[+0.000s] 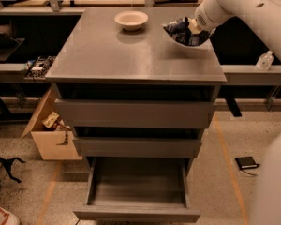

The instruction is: Place blue chip bag into bottom drawer

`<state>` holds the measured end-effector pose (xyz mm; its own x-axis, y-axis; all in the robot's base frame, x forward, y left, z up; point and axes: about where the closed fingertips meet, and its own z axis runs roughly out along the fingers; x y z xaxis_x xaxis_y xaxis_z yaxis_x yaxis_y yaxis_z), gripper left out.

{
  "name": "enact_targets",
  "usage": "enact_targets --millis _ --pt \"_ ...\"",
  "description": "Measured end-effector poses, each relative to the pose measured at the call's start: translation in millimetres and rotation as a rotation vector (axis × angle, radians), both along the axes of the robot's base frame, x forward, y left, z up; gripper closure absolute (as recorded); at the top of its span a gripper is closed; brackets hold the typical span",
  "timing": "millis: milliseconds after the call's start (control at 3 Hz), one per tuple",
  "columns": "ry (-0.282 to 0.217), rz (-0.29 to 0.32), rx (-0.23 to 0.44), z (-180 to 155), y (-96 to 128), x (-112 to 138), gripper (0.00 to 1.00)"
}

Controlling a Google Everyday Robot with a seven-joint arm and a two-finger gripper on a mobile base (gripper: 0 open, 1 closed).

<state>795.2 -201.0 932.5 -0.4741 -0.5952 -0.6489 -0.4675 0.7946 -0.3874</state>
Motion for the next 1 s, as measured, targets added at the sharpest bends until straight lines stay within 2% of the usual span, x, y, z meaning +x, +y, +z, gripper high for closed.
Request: enact_targets --millis 333,667,1000 --pt "0.023 -0.004 -0.061 26.5 -7.8 -94.5 1.00" --pt "0.023 -0.004 -0.061 26.5 -7.7 -94.5 1.00" --pt "0.036 0.057 -0.030 24.8 -3.4 -117.0 1.00"
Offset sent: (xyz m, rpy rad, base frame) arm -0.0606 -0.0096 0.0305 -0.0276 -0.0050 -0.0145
